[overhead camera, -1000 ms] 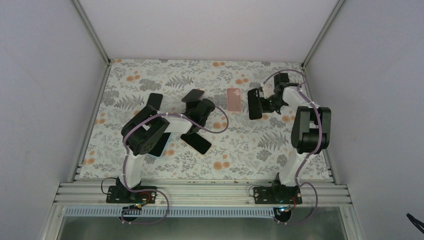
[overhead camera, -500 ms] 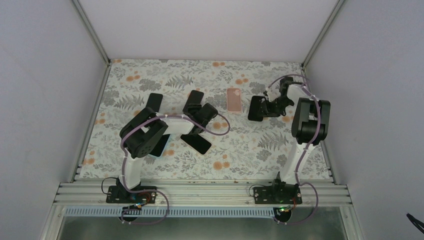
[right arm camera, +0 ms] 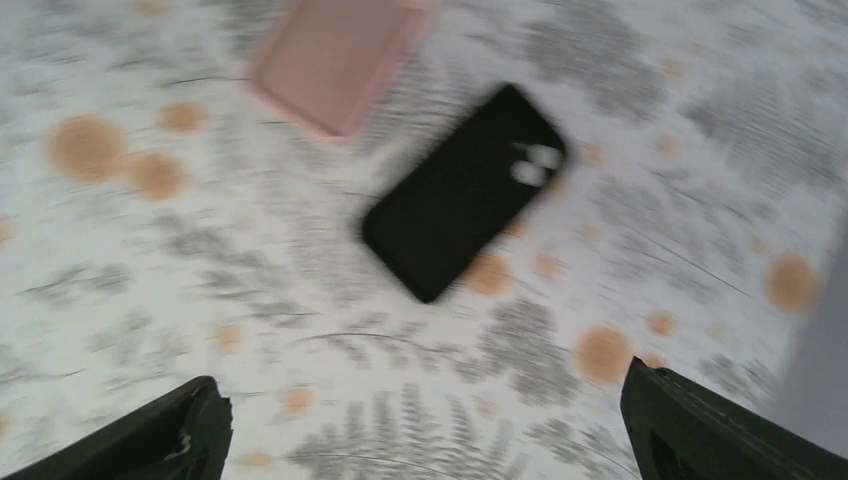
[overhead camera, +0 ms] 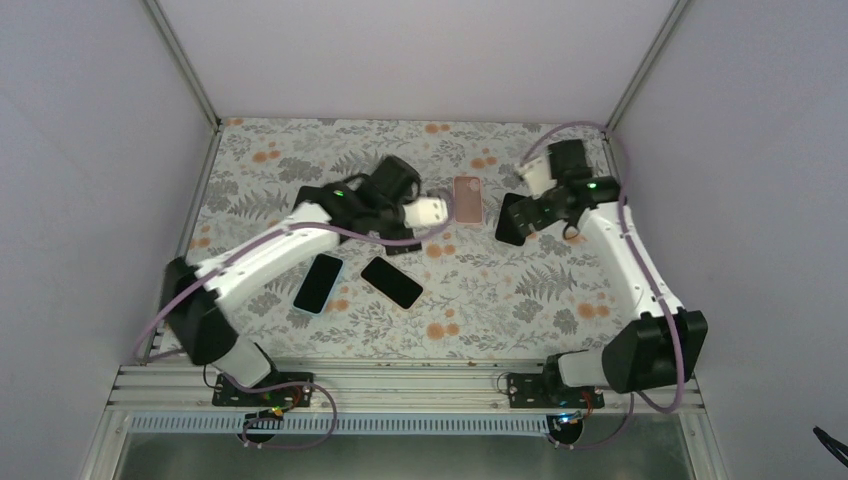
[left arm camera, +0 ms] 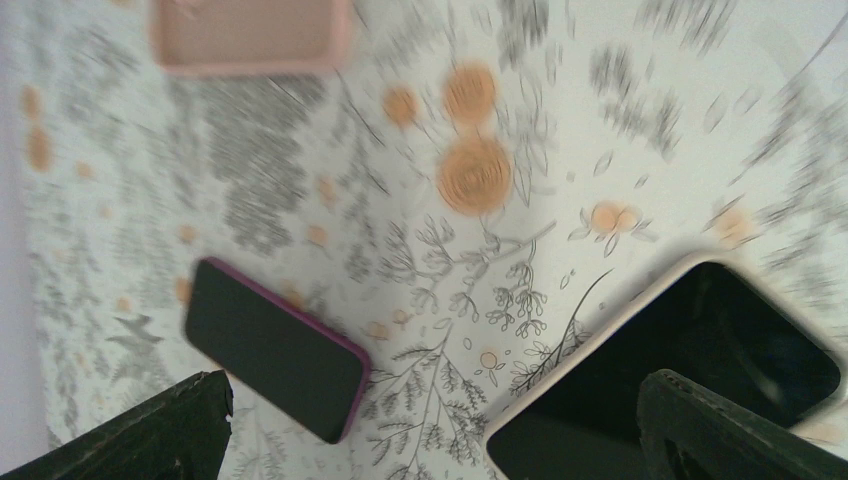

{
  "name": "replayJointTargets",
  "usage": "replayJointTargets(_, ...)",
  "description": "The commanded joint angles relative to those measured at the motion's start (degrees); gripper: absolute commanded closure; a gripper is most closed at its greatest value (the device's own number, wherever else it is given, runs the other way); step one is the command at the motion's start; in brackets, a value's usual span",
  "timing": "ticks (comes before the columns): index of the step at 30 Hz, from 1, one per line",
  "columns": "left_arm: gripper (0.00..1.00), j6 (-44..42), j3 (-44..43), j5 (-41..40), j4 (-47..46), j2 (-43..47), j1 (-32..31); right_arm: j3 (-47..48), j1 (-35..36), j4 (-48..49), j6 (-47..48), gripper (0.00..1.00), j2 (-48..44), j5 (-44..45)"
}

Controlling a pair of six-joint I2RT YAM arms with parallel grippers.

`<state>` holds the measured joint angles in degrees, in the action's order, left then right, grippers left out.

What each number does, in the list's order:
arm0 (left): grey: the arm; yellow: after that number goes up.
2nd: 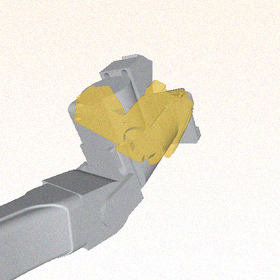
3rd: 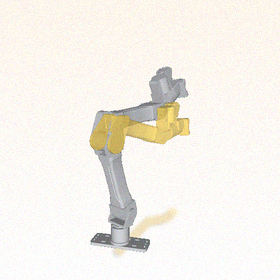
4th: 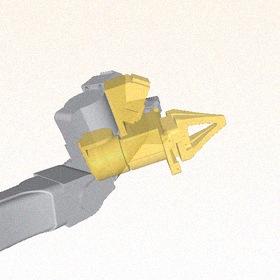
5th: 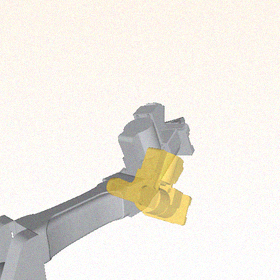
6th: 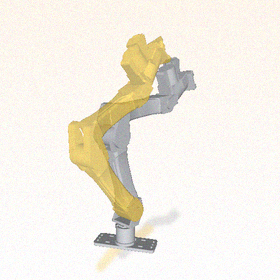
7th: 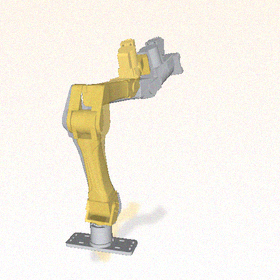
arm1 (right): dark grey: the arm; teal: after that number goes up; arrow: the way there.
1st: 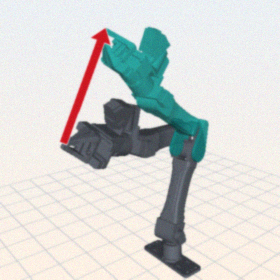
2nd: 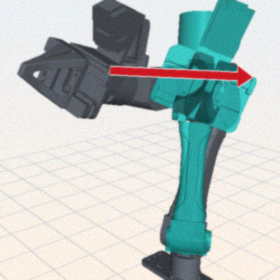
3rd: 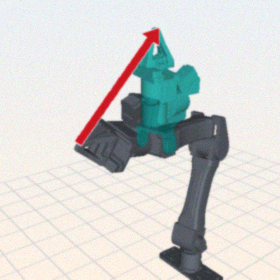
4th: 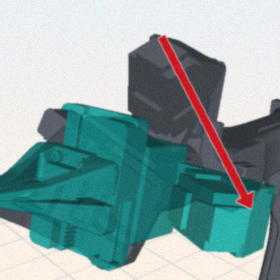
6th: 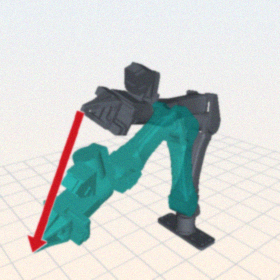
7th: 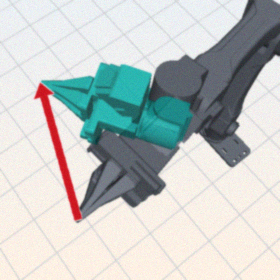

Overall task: Take the phone out of the phone case
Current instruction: Place the phone case at the center of the board, then pick up the phone at the center of the board.

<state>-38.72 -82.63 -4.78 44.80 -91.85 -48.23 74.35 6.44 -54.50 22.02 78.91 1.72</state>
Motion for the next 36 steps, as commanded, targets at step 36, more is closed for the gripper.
replayJointTargets(36, 0.0, 16.0, 14.0, 14.1, -10.3, 24.8, 47.5, 3.1, 43.8, 12.4, -10.8, 0.0, 37.2, -14.8)
